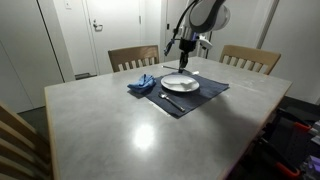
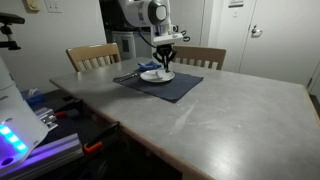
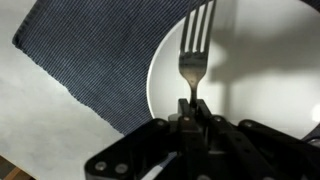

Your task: Take the the fork from the plate and put it on the mat

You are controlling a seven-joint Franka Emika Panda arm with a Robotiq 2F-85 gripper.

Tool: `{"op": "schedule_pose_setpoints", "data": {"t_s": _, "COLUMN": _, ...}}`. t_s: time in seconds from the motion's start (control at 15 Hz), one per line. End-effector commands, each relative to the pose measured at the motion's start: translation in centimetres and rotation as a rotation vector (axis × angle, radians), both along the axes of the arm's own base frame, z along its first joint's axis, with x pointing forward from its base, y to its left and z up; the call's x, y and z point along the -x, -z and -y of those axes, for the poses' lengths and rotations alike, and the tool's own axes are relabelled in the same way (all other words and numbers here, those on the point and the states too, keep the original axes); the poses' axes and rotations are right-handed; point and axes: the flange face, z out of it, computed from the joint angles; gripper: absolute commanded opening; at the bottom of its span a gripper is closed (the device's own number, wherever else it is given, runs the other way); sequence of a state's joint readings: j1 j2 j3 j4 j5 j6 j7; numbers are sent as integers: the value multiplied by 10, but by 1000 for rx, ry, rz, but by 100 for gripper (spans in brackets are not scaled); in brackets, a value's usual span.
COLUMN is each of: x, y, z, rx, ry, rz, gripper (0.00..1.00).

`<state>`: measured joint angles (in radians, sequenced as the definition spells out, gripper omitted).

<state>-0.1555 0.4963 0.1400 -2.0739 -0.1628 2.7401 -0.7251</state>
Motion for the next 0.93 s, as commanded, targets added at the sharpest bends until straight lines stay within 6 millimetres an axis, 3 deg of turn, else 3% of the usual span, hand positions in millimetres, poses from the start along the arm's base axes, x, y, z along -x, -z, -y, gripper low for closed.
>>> {"op": "schedule_pose_setpoints", "data": {"t_s": 0.0, "x": 0, "y": 0, "z": 0, "rx": 0, "ry": 1, "rz": -1, "gripper": 10}}
{"op": "schedule_pose_setpoints", "data": {"t_s": 0.07, "x": 0, "y": 0, "z": 0, "rx": 0, "ry": 1, "rz": -2, "gripper": 10}}
{"op": "schedule_pose_setpoints", "data": {"t_s": 0.13, "x": 1, "y": 1, "z": 0, "rx": 0, "ry": 1, "rz": -2, "gripper": 3}}
{"op": "schedule_pose_setpoints", "data": {"t_s": 0.4, "x": 6, "y": 4, "z": 1, "rx": 26, "ry": -87, "rz": -12, "gripper": 3}}
{"op": "schedule_pose_setpoints", "data": {"t_s": 0.87, "x": 6, "y": 10, "z": 34, "rx": 164, "ry": -437, "rz": 11, "gripper": 3}}
